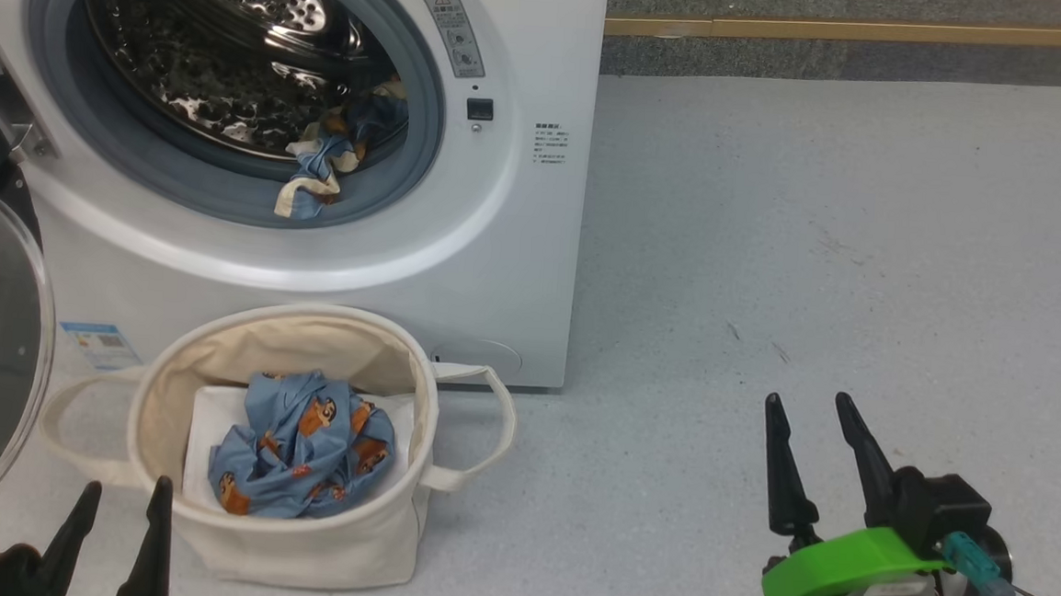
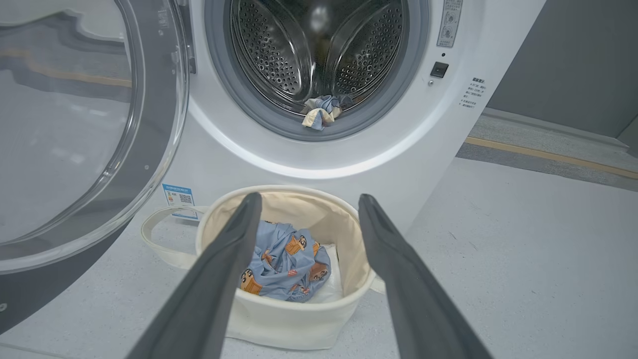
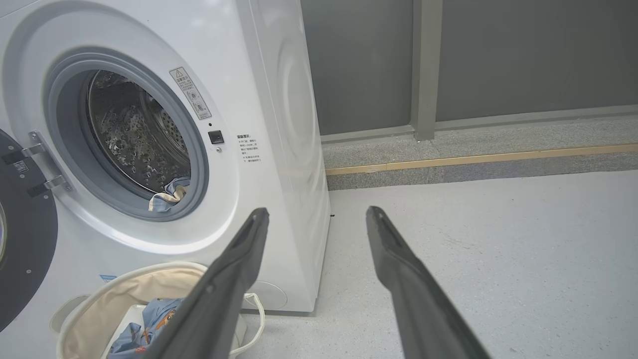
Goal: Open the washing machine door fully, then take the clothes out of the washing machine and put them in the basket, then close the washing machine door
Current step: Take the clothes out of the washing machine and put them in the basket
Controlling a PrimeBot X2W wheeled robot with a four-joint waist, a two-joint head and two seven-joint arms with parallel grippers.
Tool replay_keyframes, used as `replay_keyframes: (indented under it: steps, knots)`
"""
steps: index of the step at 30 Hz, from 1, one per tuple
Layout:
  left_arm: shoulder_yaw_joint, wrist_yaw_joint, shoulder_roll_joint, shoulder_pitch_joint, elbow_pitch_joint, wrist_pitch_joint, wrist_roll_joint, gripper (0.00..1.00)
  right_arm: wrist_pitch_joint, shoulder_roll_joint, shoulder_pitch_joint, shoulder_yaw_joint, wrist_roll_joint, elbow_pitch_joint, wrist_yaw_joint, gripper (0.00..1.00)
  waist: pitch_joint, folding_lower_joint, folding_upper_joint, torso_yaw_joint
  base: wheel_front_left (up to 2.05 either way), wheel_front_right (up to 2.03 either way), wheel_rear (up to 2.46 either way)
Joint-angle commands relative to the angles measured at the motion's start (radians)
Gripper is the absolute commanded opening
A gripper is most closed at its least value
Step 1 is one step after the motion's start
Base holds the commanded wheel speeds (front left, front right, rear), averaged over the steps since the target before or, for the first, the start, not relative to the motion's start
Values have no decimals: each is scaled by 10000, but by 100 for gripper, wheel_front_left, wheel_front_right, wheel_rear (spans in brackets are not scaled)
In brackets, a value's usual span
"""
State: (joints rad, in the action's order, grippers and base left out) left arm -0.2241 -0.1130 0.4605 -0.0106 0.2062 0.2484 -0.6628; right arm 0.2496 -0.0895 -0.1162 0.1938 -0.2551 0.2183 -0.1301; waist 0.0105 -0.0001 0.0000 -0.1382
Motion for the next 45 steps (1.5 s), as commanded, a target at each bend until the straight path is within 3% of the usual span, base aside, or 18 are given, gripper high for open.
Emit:
replay_keyframes:
  steps: [1,11,17,23,29,38,45]
  knots:
    - [422,-4,261,539,-223,103,75,100,122,41,-296,211,27,-334,-6,100,18,1,0,-1,0,0,0]
    - [456,-62,355,578,-238,92,79,100,122,91,-296,198,34,-360,-6,100,80,1,0,-65,0,0,0]
    - [-6,437,417,1677,-209,-706,-8,100,122,74,-209,39,66,-386,-6,100,352,1,0,171,0,0,0]
    - [-400,975,674,4387,516,-1892,147,100,122,98,-549,82,159,-643,-6,100,1337,1,0,153,0,0,0]
    - [-1209,1591,751,7719,2248,-3253,804,100,122,151,-993,6,397,-1003,-6,100,2909,1,0,-68,0,0,0]
    - [-2009,2094,-28,12678,5619,-4411,1469,100,122,213,-1651,-361,764,-1755,-6,100,5203,1,0,-406,0,0,0]
    - [-2536,2324,-534,15301,8093,-4890,1728,100,122,283,-1790,-342,937,-2093,-6,100,6457,1,0,-772,0,0,0]
